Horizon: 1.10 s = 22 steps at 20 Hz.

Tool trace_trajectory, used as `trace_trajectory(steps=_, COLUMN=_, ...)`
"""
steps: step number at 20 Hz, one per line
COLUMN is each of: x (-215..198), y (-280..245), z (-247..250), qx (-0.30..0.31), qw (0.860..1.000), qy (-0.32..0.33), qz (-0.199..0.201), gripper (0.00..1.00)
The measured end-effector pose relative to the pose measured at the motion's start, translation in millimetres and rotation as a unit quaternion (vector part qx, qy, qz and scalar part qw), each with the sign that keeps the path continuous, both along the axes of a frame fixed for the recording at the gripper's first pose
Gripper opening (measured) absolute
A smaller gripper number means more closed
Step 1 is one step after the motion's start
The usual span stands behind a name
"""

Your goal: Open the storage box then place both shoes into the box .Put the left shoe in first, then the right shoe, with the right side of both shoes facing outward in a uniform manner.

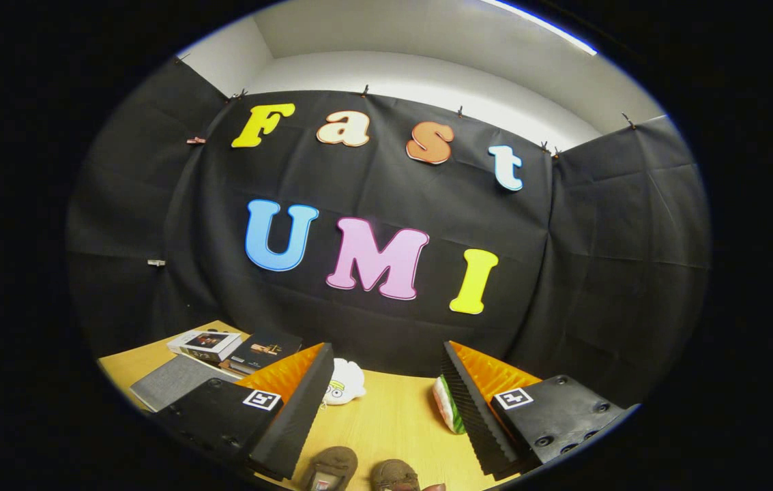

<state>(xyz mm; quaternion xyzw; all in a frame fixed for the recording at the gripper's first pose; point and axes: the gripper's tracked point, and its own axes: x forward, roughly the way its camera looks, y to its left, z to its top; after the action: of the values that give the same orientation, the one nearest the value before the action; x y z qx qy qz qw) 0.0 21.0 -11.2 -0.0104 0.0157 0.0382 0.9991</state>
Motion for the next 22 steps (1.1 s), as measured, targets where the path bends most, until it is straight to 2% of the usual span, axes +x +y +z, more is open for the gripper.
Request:
trace_trajectory(steps=6, x=3, y=7, z=1, qx=0.001, qw=1.000, qy=-0.005, qz=0.006, gripper=0.97)
trace_trajectory(steps=10, x=7, y=23, z=-3, qx=0.021, qw=0.999, qy=0.000, qz=0.040, gripper=0.97)
trace_trajectory(steps=14, x=14, y=39, z=-27, qx=0.055, qw=0.995, qy=0.036, qz=0.074, gripper=0.97)
trace_trajectory(steps=18, x=19, y=68, z=-68, qx=0.115, qw=0.977, qy=0.114, qz=0.141, gripper=0.97)
trace_trajectory(steps=22, x=17, y=91, z=-102, qx=0.185, qw=0.947, qy=0.179, qz=0.193, gripper=0.99)
